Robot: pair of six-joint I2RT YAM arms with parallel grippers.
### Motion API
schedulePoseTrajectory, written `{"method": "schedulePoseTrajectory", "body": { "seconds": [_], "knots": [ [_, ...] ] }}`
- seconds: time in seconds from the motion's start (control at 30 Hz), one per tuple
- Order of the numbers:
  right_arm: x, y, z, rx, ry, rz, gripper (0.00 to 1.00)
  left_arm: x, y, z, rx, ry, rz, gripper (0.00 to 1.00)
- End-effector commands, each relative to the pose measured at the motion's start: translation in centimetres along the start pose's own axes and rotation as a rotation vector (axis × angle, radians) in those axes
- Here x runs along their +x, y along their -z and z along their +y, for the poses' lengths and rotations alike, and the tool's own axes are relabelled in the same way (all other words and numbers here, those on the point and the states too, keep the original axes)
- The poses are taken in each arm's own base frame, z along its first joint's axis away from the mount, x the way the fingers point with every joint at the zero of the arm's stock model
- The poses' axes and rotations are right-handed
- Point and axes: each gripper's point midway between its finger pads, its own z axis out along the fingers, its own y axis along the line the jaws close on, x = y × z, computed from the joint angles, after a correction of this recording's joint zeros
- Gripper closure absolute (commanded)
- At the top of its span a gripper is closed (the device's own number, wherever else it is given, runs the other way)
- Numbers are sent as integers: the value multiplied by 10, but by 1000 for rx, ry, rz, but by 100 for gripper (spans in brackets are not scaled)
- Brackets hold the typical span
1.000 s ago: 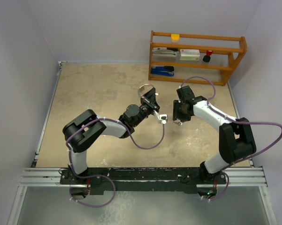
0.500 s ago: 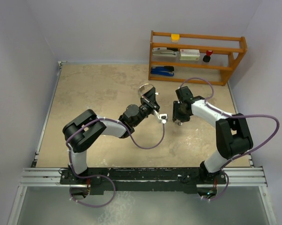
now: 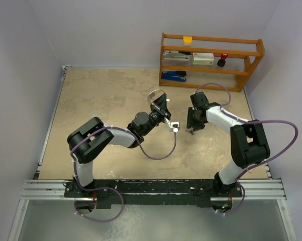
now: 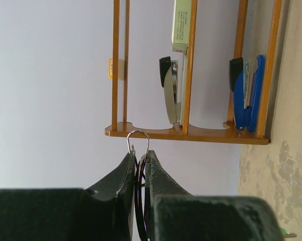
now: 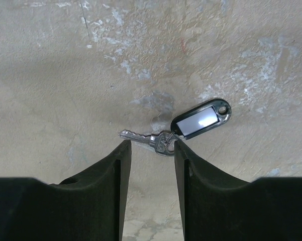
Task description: Put the keys on the keyring
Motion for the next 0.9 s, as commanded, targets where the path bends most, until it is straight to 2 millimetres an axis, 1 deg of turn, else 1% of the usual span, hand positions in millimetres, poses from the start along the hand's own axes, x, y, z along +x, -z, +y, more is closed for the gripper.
{"method": "schedulePoseTrajectory", "body": {
  "seconds": [0.0,0.53,0.7,0.87],
  "knots": [
    [-3,-4,-3,11,-20,-9,59,1,0,37,-122,30,-3,100],
    [2,-11,-4,0,-26,14,65,1,1,40,-133,39,-2,100],
    [3,-14,-5,3,-28,22,71,1,1,40,-136,43,-6,100],
    [3,-15,-7,11,-30,21,80,-1,1,40,-137,48,-14,100]
  ]
}}
